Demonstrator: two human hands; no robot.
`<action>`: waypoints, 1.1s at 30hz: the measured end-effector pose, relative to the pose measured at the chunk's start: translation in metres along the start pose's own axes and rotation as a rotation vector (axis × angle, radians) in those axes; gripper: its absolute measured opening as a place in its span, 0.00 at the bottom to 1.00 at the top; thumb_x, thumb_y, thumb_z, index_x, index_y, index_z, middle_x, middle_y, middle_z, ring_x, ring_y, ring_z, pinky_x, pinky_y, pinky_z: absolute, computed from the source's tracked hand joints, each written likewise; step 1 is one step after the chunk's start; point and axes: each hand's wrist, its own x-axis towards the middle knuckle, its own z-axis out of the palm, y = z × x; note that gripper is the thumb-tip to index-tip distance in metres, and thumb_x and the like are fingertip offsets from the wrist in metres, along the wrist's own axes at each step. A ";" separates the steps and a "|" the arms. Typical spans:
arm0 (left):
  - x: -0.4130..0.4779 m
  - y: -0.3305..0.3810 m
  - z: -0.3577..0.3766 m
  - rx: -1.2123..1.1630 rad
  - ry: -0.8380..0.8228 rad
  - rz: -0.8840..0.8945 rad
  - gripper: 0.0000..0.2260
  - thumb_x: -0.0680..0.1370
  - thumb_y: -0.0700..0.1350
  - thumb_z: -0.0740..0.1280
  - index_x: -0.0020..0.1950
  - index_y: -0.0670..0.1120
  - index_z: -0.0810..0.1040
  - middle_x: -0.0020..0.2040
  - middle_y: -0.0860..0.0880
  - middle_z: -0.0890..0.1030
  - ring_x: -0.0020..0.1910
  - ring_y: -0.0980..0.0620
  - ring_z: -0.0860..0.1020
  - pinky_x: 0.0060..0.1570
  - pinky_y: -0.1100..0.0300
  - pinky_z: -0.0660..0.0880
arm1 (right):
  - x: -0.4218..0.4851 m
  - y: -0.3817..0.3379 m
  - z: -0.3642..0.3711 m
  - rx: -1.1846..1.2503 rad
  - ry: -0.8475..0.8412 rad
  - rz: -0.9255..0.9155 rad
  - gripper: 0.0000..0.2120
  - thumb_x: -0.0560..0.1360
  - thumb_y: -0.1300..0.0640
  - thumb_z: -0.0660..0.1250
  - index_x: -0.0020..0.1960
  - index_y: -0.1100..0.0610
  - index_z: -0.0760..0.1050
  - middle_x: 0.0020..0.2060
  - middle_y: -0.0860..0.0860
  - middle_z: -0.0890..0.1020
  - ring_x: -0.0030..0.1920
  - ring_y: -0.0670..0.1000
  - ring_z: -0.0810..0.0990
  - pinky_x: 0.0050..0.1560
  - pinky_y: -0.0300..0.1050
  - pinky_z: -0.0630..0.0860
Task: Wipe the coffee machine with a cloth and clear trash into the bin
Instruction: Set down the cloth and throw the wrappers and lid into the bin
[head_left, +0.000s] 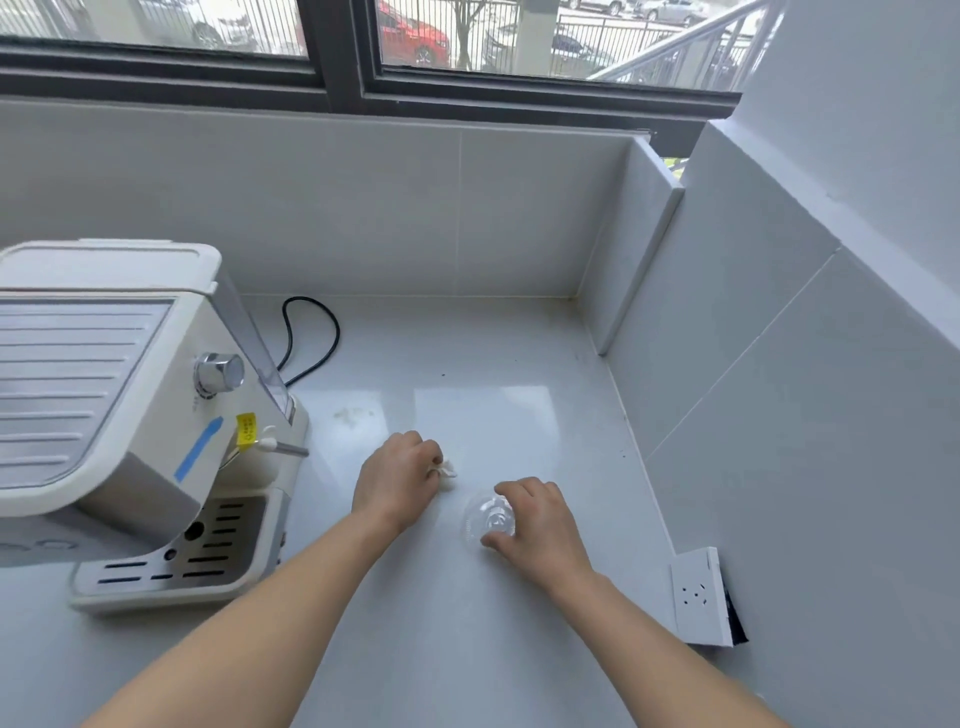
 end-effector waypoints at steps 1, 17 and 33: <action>-0.008 -0.003 -0.001 -0.029 0.003 -0.016 0.07 0.78 0.45 0.65 0.55 0.49 0.80 0.50 0.51 0.77 0.52 0.48 0.75 0.42 0.56 0.68 | -0.002 -0.003 0.001 0.044 0.006 0.041 0.27 0.70 0.51 0.73 0.67 0.52 0.72 0.59 0.50 0.75 0.60 0.55 0.70 0.55 0.39 0.66; -0.141 -0.040 -0.041 -0.180 0.098 0.018 0.06 0.77 0.41 0.66 0.50 0.47 0.81 0.47 0.50 0.78 0.45 0.46 0.78 0.39 0.56 0.69 | -0.085 -0.070 0.015 0.181 0.109 0.196 0.14 0.75 0.62 0.69 0.60 0.54 0.79 0.53 0.48 0.78 0.50 0.49 0.78 0.49 0.38 0.70; -0.299 -0.063 -0.059 -0.200 0.139 0.041 0.04 0.76 0.40 0.69 0.49 0.45 0.82 0.46 0.48 0.78 0.43 0.45 0.78 0.41 0.51 0.75 | -0.206 -0.130 0.058 0.178 0.111 0.040 0.15 0.75 0.67 0.64 0.58 0.53 0.79 0.54 0.48 0.78 0.49 0.49 0.79 0.53 0.39 0.73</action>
